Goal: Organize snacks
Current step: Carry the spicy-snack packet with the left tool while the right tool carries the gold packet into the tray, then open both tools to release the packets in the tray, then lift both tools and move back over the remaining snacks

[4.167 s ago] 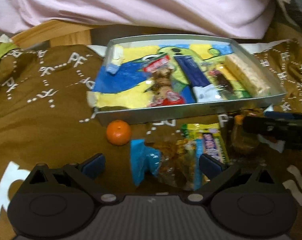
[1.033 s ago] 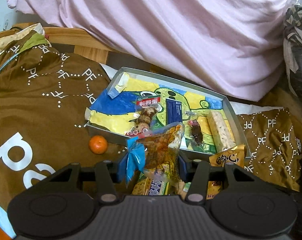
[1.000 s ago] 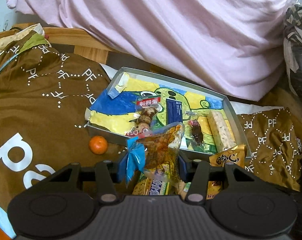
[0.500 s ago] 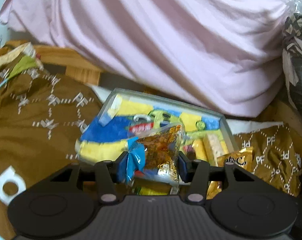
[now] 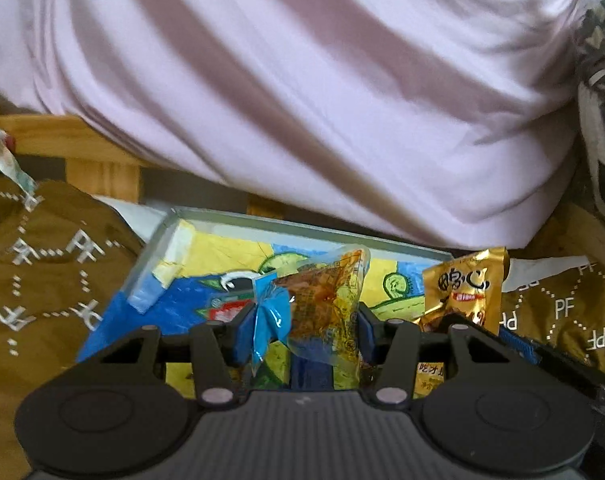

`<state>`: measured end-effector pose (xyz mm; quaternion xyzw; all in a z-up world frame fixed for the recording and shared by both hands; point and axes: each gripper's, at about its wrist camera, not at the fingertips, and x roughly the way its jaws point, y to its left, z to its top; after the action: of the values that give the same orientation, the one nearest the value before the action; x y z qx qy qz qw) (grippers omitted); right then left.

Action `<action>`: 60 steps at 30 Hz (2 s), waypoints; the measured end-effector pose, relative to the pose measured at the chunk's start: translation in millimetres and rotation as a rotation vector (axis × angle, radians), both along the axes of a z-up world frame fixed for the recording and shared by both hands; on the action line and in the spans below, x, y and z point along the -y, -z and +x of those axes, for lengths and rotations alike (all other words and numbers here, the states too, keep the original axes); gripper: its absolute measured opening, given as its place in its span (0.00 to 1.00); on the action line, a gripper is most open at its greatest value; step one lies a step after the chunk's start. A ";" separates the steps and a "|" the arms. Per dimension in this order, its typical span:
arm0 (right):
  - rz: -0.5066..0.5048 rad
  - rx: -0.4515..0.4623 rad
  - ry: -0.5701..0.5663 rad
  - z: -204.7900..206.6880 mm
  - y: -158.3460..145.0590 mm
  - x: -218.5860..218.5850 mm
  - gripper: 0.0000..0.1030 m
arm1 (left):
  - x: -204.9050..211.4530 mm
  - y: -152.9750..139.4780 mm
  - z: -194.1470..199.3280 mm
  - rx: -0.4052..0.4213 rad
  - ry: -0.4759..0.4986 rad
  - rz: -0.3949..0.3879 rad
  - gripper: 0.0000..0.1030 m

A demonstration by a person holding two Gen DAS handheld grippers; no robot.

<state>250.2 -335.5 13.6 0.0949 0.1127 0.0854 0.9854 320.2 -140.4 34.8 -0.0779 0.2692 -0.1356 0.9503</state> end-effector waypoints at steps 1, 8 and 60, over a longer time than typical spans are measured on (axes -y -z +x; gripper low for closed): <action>0.002 -0.013 0.006 4.8 4.3 3.7 0.19 | 3.0 4.3 4.1 -0.008 0.004 0.001 0.53; 0.053 -0.093 -0.039 21.7 24.9 16.2 0.19 | 8.7 28.1 17.9 -0.026 0.021 0.049 0.53; -0.069 0.009 0.140 -90.3 -25.3 -27.2 0.99 | -77.2 -12.3 -94.3 0.067 -0.141 -0.028 0.99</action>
<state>159.8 -308.3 39.0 0.0681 0.1045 0.0127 0.9921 226.0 -63.2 47.1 -0.1055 0.2292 -0.0747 0.9647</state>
